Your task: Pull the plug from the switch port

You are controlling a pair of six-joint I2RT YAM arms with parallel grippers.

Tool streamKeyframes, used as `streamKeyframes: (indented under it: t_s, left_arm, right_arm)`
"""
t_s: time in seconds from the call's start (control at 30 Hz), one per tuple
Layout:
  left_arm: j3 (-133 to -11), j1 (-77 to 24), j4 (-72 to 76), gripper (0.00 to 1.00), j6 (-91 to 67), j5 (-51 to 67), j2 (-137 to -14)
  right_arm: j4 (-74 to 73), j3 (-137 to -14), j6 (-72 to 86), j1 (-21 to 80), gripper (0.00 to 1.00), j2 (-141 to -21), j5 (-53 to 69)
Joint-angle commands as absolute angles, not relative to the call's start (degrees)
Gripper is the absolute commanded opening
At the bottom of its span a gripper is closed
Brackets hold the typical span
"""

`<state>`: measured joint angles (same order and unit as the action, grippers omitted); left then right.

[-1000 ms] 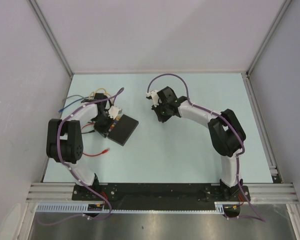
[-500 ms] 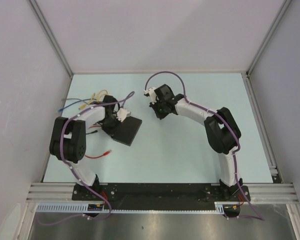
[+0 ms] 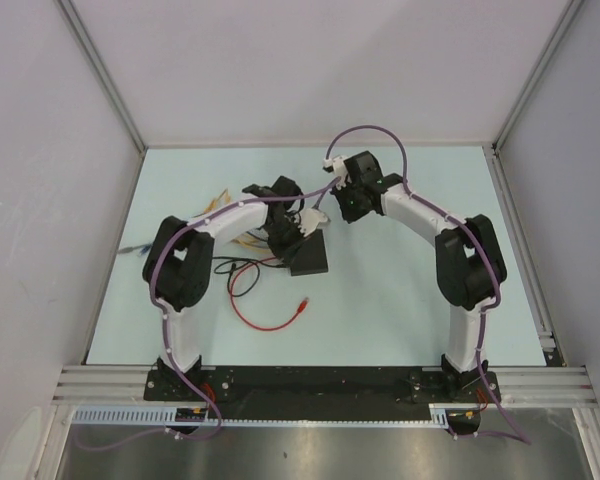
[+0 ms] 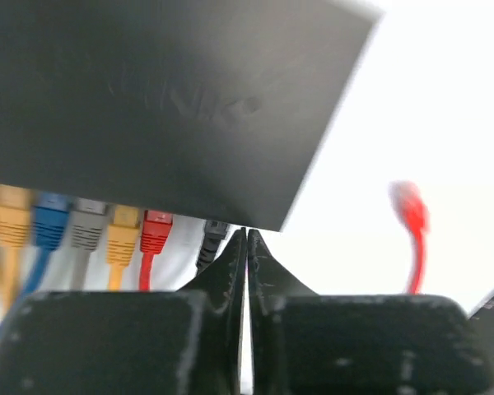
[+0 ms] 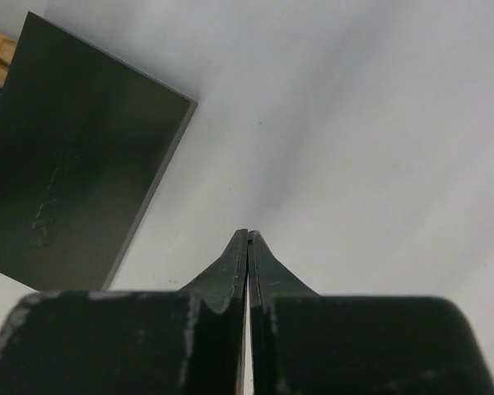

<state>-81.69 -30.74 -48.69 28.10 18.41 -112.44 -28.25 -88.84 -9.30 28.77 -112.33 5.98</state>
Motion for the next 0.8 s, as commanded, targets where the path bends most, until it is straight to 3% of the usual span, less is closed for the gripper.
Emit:
streamKeyframes:
  t_s: [0.0, 0.03, 0.07, 0.2, 0.27, 0.33, 0.37, 0.47, 0.57, 0.67, 0.73, 0.77]
  left_arm:
    - [-91.92, -28.58, -52.81, 0.12, 27.96, 30.13, -110.39]
    - [-93.06, -27.61, -53.52, 0.30, 26.82, 32.67, -109.43]
    - [-93.95, -26.73, -53.61, 0.38, 25.41, 33.91, -108.90]
    - [-96.41, -23.03, -50.81, 0.59, 18.83, 35.77, -107.23]
    - [-97.20, -22.50, -49.14, 0.62, 17.32, 33.68, -107.92]
    - [-97.91, -21.71, -48.17, 0.63, 14.95, 32.35, -109.07]
    - [-98.52, -20.75, -47.82, 0.64, 14.07, 32.08, -109.59]
    - [-98.44, -18.64, -43.61, 0.64, 8.02, 35.48, -111.35]
    - [-98.34, -15.74, -39.38, 0.64, 1.76, 37.88, -112.58]
    - [-96.70, -14.59, -36.84, 0.64, 0.88, 39.02, -114.08]
    - [-94.41, -13.45, -32.46, 0.64, -1.83, 39.29, -114.08]
    - [-92.83, -12.66, -31.30, 0.64, -3.50, 38.85, -114.26]
  right_arm:
    - [-27.69, -88.33, -10.02, 28.92, 0.00, -108.02, 5.80]
    - [-27.51, -88.33, -9.85, 28.74, 0.00, -107.93, 5.80]
    - [-27.34, -88.33, -9.41, 28.74, 0.00, -107.84, 5.80]
    - [-26.11, -88.42, -8.18, 29.70, 0.00, -108.89, 6.42]
    - [-25.75, -88.50, -7.91, 30.67, 0.03, -109.42, 6.42]
    - [-25.93, -89.29, -7.74, 31.29, 0.15, -110.21, 6.85]
    - [-26.36, -89.82, -7.65, 31.64, 0.39, -110.65, 8.42]
    - [-28.20, -92.45, -6.77, 31.38, 0.73, -111.79, 14.65]
    - [-28.48, -93.95, -6.94, 31.55, 0.80, -112.50, 18.53]
    - [-29.00, -96.14, -7.91, 32.34, 0.81, -113.90, 21.26]
    - [-29.44, -97.11, -9.39, 33.30, 0.76, -114.87, 22.49]
    - [-29.36, -98.25, -9.67, 33.66, 0.66, -116.09, 22.59]
